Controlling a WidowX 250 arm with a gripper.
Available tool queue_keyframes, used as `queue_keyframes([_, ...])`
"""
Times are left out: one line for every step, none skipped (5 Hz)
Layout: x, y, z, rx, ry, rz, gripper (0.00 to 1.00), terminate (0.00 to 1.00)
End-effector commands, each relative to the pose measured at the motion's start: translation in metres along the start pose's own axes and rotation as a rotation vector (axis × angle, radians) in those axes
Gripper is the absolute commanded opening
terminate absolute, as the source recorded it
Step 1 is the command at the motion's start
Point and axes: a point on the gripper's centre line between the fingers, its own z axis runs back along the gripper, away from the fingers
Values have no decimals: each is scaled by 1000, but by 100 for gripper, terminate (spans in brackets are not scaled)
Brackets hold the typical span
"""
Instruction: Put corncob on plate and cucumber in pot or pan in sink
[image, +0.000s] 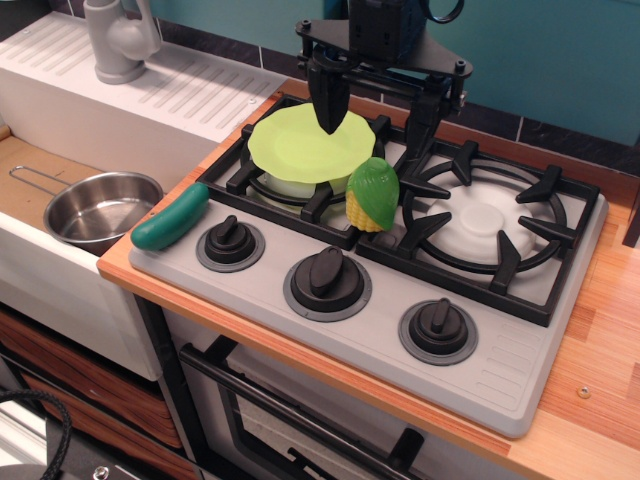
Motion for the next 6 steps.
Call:
queue_keyframes([0, 0, 0, 0, 0, 0, 100, 0])
queue_keyframes([3, 0, -14, -9, -33, -6, 100, 0])
queue_keyframes([5, 1, -24, -21, -58, -14, 100, 0])
queue_keyframes([7, 3, -33, -34, -82, -27, 100, 0])
queue_keyframes([9, 5, -38, -39, -94, -33, 100, 0])
queue_keyframes([10, 7, -44, -40, -110, -40, 100, 0])
